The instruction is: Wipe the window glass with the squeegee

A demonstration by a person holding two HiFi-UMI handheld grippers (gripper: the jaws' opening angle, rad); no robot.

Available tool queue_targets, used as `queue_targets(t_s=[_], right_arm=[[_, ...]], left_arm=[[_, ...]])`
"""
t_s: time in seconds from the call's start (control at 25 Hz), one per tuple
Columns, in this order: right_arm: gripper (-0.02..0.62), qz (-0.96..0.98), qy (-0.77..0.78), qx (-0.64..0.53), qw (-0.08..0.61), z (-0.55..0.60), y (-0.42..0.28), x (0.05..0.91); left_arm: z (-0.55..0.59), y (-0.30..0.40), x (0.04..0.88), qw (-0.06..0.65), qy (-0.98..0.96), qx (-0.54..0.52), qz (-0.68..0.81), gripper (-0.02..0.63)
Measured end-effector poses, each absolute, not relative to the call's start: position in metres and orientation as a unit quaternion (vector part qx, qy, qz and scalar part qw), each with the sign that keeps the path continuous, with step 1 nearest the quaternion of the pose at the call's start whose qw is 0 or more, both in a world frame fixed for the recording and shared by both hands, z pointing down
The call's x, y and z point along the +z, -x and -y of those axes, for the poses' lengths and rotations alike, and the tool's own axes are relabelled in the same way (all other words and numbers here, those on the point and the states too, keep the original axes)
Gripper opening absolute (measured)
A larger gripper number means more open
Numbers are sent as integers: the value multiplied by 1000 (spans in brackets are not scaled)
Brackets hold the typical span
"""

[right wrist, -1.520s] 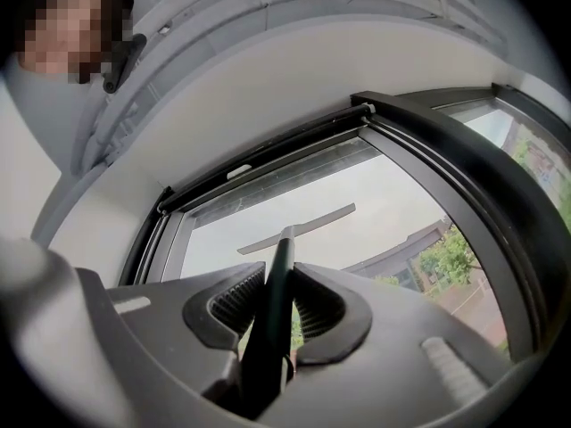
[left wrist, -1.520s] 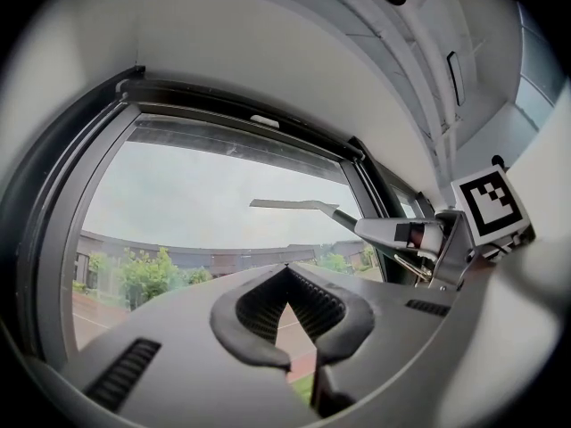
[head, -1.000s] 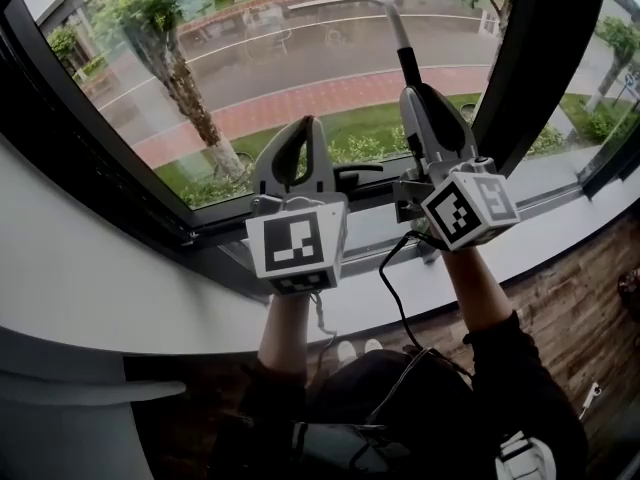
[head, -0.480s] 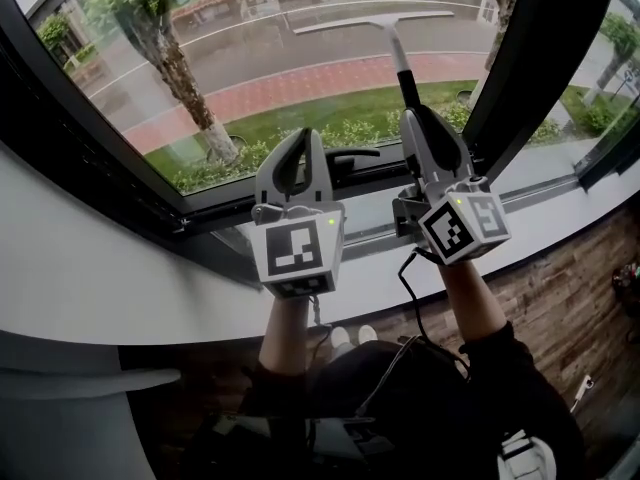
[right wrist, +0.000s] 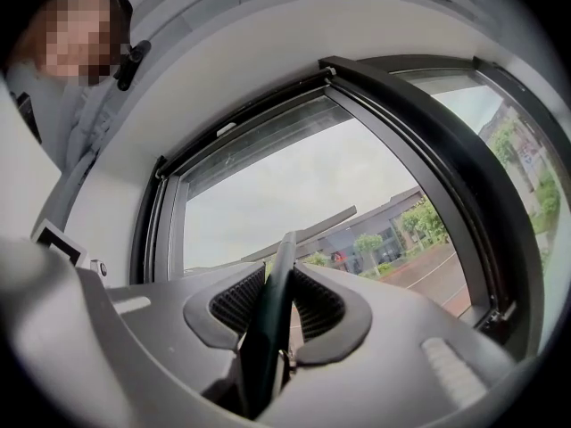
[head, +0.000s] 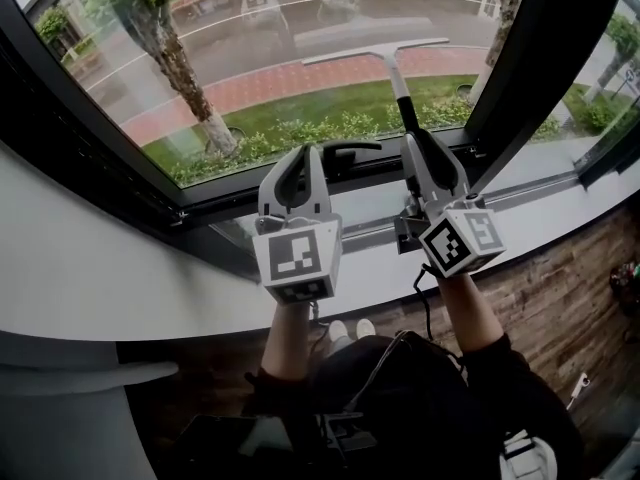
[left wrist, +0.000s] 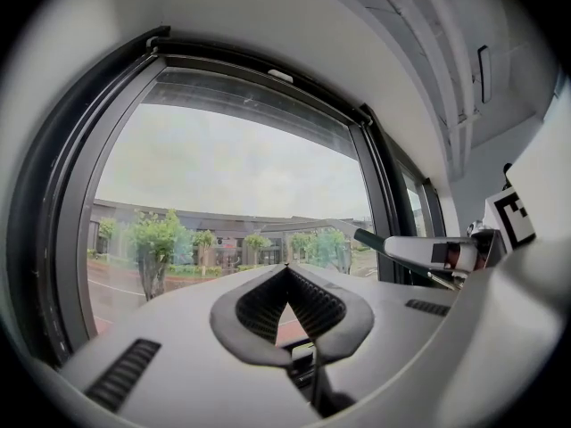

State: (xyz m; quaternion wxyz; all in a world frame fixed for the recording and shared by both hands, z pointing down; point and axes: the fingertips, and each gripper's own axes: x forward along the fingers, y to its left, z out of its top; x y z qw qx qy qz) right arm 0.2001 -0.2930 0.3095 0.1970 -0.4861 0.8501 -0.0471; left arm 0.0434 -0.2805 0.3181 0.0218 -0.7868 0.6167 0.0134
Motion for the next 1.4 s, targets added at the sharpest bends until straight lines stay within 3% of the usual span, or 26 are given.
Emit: queue_targets(t_s=[1.4], right_arm=[[97,-839,506,-181,84,288,-210,451]], left_arm=[[265,-44,436,-92,769,-60,-629,2]])
